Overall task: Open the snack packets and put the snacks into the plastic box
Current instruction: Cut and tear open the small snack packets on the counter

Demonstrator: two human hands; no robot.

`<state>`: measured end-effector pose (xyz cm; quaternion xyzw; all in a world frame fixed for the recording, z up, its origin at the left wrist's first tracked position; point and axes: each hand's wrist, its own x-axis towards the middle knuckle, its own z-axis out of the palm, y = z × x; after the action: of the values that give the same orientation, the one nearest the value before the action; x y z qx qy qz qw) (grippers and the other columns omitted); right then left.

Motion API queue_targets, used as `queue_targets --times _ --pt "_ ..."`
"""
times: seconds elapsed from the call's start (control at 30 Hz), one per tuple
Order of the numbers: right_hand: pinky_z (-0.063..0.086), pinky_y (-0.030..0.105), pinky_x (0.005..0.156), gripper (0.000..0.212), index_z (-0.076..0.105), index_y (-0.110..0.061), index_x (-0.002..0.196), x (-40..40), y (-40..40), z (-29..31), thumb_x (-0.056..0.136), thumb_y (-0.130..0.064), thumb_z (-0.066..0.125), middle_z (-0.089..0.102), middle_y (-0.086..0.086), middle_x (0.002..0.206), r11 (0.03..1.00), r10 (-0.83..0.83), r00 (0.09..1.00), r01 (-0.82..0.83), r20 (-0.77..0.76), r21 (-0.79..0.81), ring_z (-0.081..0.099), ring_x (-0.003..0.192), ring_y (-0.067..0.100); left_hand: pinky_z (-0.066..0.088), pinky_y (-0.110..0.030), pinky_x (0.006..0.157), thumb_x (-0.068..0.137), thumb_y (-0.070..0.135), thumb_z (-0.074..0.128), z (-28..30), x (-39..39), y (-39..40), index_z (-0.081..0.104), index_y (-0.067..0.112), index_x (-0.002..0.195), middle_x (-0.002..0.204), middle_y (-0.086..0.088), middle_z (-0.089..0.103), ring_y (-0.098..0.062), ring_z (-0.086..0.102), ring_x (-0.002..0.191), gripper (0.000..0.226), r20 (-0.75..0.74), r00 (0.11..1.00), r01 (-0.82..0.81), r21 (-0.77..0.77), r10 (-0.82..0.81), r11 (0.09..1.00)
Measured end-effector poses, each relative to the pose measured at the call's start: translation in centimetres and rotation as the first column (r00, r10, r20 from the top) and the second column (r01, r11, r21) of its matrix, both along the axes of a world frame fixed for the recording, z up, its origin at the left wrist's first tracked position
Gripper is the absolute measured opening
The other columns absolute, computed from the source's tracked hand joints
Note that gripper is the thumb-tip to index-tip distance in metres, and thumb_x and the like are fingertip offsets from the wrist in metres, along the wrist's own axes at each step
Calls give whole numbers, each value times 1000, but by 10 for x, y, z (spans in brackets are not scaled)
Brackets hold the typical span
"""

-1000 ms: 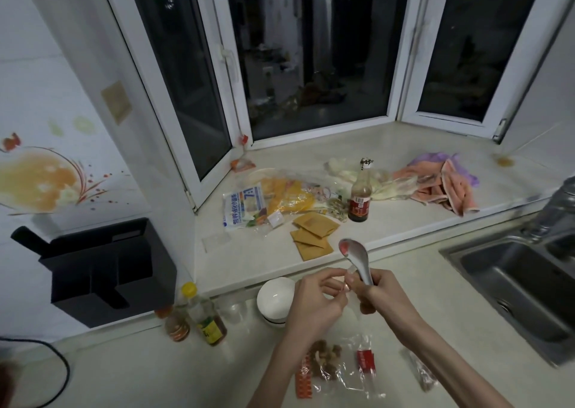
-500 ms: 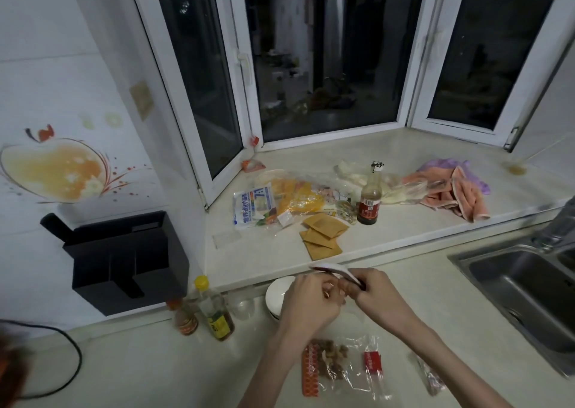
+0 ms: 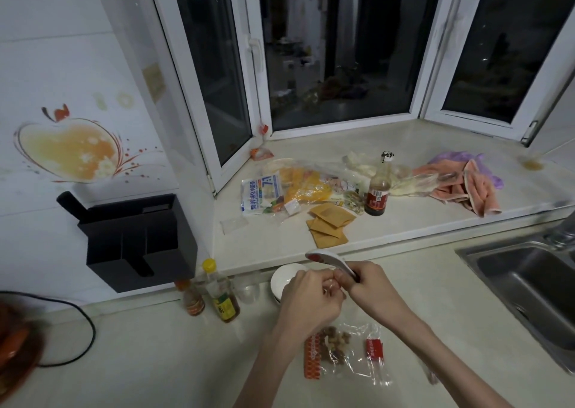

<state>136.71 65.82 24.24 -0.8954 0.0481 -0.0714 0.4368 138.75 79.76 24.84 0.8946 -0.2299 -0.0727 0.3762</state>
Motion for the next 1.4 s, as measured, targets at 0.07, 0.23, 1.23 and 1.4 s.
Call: queue_targets --times 0.07,0.23,1.23,1.4 --pt "34 11 45 46 46 -28 47 -1 -2 0 88 -9 57 50 -21 41 1000 -5 1000 5 -5 -2 46 42 -4 54 -35 71 77 27 44 -1 0 1 65 30 78 72 16 71 -9 64 71 21 -69 998 7 -39 -10 999" --pt "32 12 45 44 47 -30 51 -9 -7 0 91 -14 55 53 -24 46 1000 7 1000 -7 13 -16 48 45 -4 49 -29 63 84 37 43 -3 -1 -3 65 33 84 65 25 64 -5 60 66 22 -45 997 58 -10 -58 998" --pt "29 19 49 34 55 -24 57 -10 -21 1 89 -14 57 48 -11 45 999 50 999 -50 0 -11 44 47 4 56 -24 62 76 12 57 1 2 -10 73 15 62 65 12 72 -3 69 63 22 -144 989 -66 -228 33 971" --pt "28 19 46 44 44 -25 46 -11 -20 -1 87 -15 59 43 -11 41 1000 -13 1000 13 -1 25 36 44 7 50 -31 55 70 34 51 -9 2 -13 54 14 53 50 3 56 -17 49 51 26 91 991 -91 -110 101 990"
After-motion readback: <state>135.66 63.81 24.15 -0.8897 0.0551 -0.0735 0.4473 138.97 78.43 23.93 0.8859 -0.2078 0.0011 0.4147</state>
